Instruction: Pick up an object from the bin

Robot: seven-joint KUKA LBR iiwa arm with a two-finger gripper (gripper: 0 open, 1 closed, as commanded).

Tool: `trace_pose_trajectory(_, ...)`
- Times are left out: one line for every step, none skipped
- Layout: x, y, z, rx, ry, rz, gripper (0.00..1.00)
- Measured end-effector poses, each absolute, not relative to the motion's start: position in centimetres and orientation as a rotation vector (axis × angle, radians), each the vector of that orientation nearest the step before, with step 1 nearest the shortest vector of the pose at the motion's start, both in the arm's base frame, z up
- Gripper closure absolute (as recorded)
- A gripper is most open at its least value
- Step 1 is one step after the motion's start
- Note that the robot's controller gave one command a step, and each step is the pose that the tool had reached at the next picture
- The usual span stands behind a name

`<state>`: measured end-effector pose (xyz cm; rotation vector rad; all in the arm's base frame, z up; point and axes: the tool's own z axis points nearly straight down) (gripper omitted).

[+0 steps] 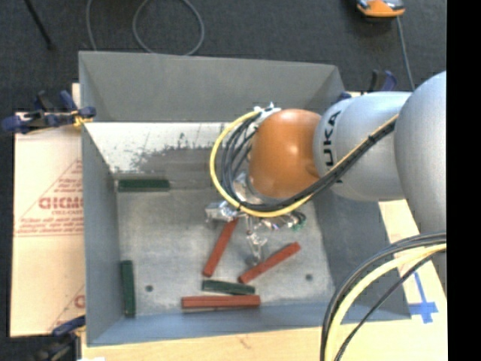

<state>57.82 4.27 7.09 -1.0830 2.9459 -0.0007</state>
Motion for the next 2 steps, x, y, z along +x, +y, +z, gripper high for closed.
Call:
trace_pose_trajectory(57.9, 4.2, 7.1, -1.083, 2.944, -0.002, 1.00)
trace_pose_trajectory(54.5, 2.9, 22.4, -1.105, 2.930, -0.006, 1.00)
